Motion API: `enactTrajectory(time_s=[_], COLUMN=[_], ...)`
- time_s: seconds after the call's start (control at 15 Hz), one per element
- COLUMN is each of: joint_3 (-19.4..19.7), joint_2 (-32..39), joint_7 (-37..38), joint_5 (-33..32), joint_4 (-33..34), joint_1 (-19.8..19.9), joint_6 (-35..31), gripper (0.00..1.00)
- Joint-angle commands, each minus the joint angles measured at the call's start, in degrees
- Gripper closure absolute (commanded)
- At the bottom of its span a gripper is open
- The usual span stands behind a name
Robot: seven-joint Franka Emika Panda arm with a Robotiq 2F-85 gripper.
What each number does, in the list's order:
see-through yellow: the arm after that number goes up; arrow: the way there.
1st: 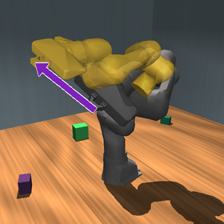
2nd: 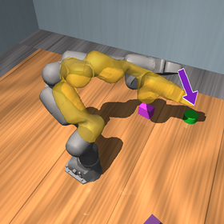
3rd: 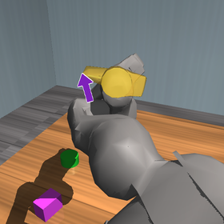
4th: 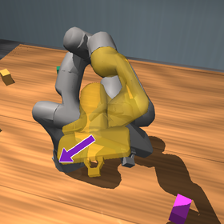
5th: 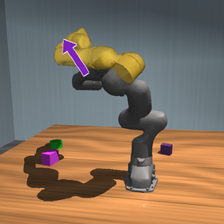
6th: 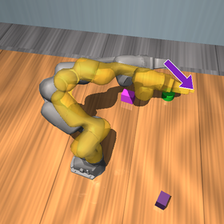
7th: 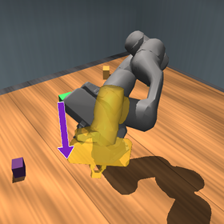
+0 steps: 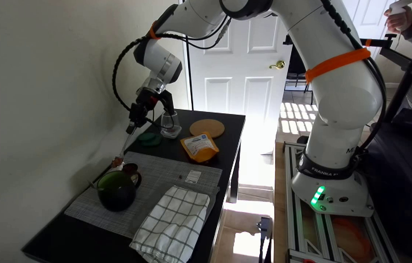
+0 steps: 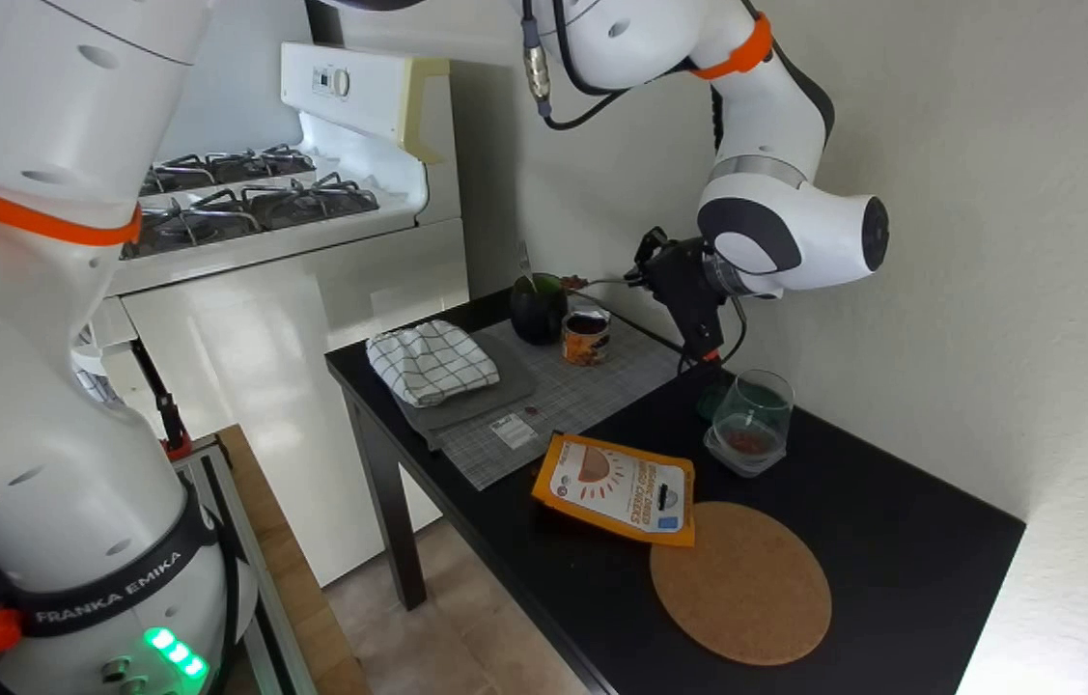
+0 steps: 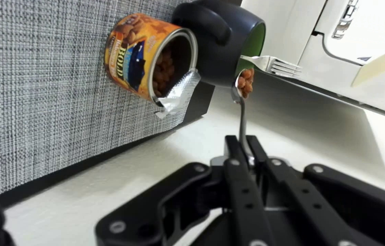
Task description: Put the spoon in the can then remove some contents from the can and put them in the glass cup on the right.
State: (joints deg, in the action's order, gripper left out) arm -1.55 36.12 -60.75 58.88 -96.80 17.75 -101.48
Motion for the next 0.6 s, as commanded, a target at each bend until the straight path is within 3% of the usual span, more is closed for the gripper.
enactTrajectory(time_s=[0.0, 0.53], joint_3=[1.24, 4.84], joint_2=[-4.69, -18.20], joint_7=[-1.80, -1.95], joint_5=[3.57, 8.00], joint_4=[-5.13, -19.38], joint_1=[-0.10, -1.40], joint_6=[2.52, 2.13], gripper=[0.98, 0.98])
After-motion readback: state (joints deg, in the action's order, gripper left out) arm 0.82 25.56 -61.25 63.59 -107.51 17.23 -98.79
